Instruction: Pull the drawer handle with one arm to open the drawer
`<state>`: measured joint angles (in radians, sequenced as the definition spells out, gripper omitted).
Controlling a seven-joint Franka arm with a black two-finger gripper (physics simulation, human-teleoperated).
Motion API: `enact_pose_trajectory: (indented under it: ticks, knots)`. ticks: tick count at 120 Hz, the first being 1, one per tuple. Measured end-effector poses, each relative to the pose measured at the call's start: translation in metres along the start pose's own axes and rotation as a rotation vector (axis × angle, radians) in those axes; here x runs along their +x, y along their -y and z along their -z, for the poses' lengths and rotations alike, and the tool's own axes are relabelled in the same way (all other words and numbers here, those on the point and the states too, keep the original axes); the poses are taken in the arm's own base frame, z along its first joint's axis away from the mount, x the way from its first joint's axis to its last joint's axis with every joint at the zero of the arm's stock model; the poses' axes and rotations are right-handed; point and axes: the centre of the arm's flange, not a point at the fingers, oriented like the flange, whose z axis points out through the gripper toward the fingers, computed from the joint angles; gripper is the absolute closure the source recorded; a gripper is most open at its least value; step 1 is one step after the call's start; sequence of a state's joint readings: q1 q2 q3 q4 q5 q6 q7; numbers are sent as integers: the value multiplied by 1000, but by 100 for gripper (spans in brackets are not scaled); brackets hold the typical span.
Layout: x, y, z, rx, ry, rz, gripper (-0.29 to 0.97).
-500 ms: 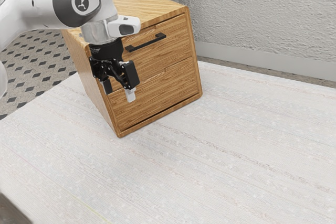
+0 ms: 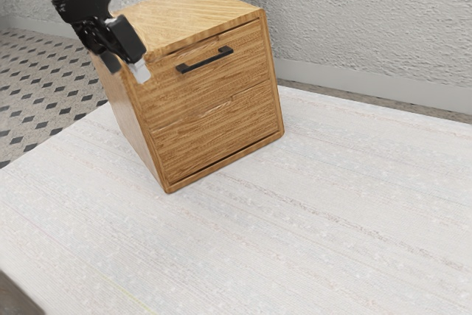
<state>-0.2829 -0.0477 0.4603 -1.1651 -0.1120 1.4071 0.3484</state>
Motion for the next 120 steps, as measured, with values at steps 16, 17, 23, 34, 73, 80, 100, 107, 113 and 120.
enact_pose_trajectory:
  ticks: [16,17,23,34,73,80,100,107,113,120]
  knots:
    - [54,4,-41,107,-57,-111,0]
    - [59,2,-44,114,-60,-122,0]
    - [91,-32,-64,135,-80,-216,0]
    - [128,-64,-108,138,-92,-329,0]
    - [137,-37,-122,198,-77,-419,0]
    - [141,-46,-120,217,-58,-436,0]
    - [146,-47,-153,240,63,-417,0]
    - [148,-48,-161,255,94,-406,0]
    - [151,-51,-163,273,107,-399,0]
    - [152,-52,-167,285,123,-388,0]
